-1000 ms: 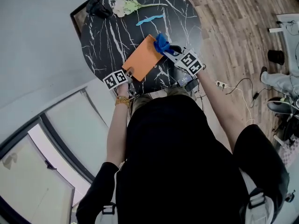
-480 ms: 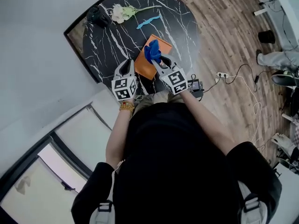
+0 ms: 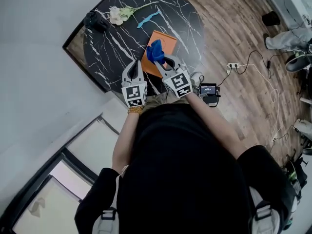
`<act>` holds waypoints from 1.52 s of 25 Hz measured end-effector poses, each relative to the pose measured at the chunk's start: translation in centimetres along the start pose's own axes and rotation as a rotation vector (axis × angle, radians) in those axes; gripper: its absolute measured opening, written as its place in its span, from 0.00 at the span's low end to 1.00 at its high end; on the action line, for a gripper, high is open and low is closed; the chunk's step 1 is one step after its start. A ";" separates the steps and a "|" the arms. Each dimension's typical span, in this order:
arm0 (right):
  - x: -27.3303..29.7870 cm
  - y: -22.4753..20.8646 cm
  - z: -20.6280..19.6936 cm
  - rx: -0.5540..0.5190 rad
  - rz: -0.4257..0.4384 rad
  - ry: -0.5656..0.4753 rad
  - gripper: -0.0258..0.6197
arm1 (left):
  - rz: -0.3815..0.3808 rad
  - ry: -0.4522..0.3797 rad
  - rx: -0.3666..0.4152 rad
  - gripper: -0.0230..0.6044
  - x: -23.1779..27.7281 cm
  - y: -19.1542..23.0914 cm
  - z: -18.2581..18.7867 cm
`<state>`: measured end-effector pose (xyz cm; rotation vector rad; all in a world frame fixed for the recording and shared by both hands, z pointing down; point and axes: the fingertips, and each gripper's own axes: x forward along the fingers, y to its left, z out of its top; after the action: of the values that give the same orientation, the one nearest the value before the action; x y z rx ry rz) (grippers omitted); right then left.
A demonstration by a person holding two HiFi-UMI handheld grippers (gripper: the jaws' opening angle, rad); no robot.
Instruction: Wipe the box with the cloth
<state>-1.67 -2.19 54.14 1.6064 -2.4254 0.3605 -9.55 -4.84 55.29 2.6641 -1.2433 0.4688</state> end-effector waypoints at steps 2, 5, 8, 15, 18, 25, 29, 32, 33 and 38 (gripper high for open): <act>0.2 0.6 -0.6 0.003 0.000 0.007 0.14 | 0.004 0.003 -0.005 0.05 0.1 0.4 -0.3; 0.4 1.2 -1.5 0.009 -0.005 0.029 0.14 | 0.005 0.011 -0.004 0.05 0.0 0.5 -0.7; 0.5 1.6 -2.0 0.014 0.002 0.034 0.14 | -0.006 0.022 0.017 0.05 -0.2 0.2 -1.1; 1.1 1.6 -2.6 -0.007 -0.010 0.062 0.14 | -0.005 0.084 0.028 0.05 0.0 0.1 -2.5; 1.0 1.6 -3.0 -0.011 -0.008 0.074 0.13 | -0.019 0.083 0.034 0.05 0.0 -0.4 -2.6; 0.9 1.3 -3.7 -0.013 -0.004 0.096 0.13 | -0.033 0.098 0.041 0.05 0.5 -0.8 -2.9; 1.0 1.1 -3.7 -0.011 -0.009 0.101 0.13 | -0.047 0.106 0.040 0.05 0.8 -1.1 -2.8; 1.0 0.8 -3.8 -0.006 -0.013 0.104 0.13 | -0.050 0.132 0.040 0.05 0.9 -1.2 -3.2; 1.0 0.8 -3.8 -0.006 -0.014 0.106 0.13 | -0.051 0.132 0.041 0.05 0.9 -1.2 -3.2; 1.2 1.0 -4.1 -0.019 -0.015 0.117 0.13 | -0.055 0.112 0.047 0.05 1.1 -0.8 -3.2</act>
<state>-2.89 -1.63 58.29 1.5490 -2.3222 0.4156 -8.92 -4.23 58.62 2.6614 -1.1376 0.6371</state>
